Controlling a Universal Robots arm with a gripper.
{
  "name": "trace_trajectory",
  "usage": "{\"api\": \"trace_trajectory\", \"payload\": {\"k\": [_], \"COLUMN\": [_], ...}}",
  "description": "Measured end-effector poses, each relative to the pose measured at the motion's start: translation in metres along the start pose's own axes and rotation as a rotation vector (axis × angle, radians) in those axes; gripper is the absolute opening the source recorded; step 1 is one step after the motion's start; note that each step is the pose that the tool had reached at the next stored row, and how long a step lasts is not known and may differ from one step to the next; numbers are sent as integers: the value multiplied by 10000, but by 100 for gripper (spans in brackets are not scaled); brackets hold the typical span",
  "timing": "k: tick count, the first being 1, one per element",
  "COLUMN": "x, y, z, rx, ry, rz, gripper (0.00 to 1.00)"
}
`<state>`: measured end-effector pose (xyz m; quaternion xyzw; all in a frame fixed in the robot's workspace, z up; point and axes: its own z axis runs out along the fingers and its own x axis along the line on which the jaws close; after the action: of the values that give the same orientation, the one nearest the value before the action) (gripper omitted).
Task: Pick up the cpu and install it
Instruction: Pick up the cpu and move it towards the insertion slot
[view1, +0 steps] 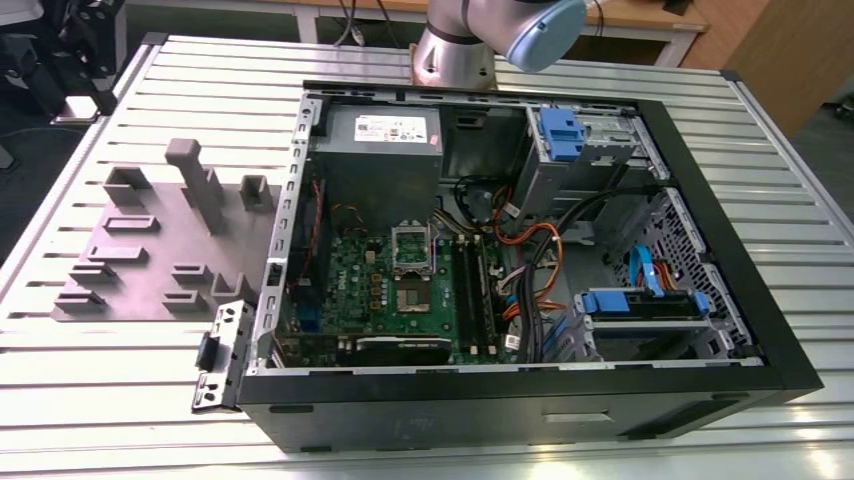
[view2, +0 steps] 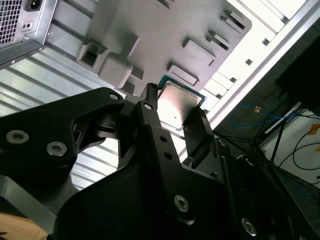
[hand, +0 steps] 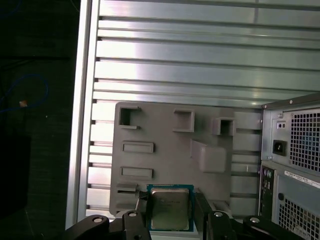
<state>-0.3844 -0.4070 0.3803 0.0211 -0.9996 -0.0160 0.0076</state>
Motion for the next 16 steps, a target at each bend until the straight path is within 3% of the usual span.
{"api": "trace_trajectory", "payload": {"k": [16], "x": [-36], "y": [-1], "z": [-1], "rx": [0], "ry": [0], "rz": [1], "gripper": [45]}}
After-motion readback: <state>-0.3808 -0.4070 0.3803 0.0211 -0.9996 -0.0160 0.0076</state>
